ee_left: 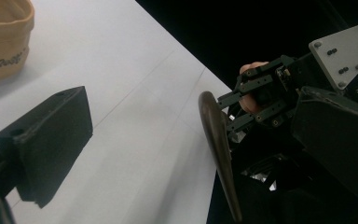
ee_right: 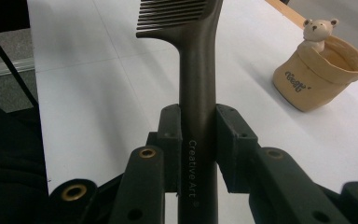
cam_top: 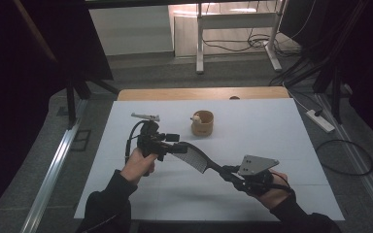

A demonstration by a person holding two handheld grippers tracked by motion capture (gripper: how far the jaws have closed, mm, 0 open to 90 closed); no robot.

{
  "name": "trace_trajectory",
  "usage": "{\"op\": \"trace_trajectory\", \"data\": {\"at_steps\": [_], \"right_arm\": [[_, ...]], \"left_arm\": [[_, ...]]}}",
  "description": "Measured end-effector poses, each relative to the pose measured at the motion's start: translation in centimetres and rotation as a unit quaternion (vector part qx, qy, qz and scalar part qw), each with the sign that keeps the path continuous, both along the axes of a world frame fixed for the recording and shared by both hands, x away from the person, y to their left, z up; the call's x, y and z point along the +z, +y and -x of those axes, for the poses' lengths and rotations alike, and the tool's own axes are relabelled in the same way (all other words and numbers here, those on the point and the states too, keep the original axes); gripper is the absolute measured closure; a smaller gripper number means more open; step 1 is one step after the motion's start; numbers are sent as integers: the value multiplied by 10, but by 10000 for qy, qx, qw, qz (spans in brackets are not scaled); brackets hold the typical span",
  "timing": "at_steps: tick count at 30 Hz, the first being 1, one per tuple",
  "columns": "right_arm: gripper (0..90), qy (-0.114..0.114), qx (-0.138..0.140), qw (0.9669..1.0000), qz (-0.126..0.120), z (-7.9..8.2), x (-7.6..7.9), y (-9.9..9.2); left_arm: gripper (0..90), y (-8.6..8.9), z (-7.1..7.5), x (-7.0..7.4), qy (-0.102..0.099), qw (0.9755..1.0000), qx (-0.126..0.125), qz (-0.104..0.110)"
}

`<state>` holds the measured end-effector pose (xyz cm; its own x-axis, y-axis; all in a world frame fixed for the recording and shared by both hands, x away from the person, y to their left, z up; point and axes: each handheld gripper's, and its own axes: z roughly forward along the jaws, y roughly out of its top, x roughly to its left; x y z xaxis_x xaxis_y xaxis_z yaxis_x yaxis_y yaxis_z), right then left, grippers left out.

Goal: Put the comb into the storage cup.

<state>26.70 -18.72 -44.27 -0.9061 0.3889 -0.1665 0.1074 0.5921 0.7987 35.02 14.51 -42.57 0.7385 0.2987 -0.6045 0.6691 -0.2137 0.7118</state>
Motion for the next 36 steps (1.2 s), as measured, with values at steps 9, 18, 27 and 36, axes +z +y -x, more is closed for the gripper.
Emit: {"op": "trace_trajectory", "data": {"at_steps": [9,18,27,36], "right_arm": [[725,-78,52,10000,28,1,0,2],[725,-163,78,9998,56,2,0,3],[725,-227,92,9997,83,3,0,3],[725,-287,110,9995,119,3,-1,4]], "left_arm": [[0,-7,0,2,21,9998,-171,42],[350,-7,3,5,123,9997,-216,30],[664,-5,1,1,482,9985,-252,109],[806,-3,0,-2,754,9964,-274,270]]}}
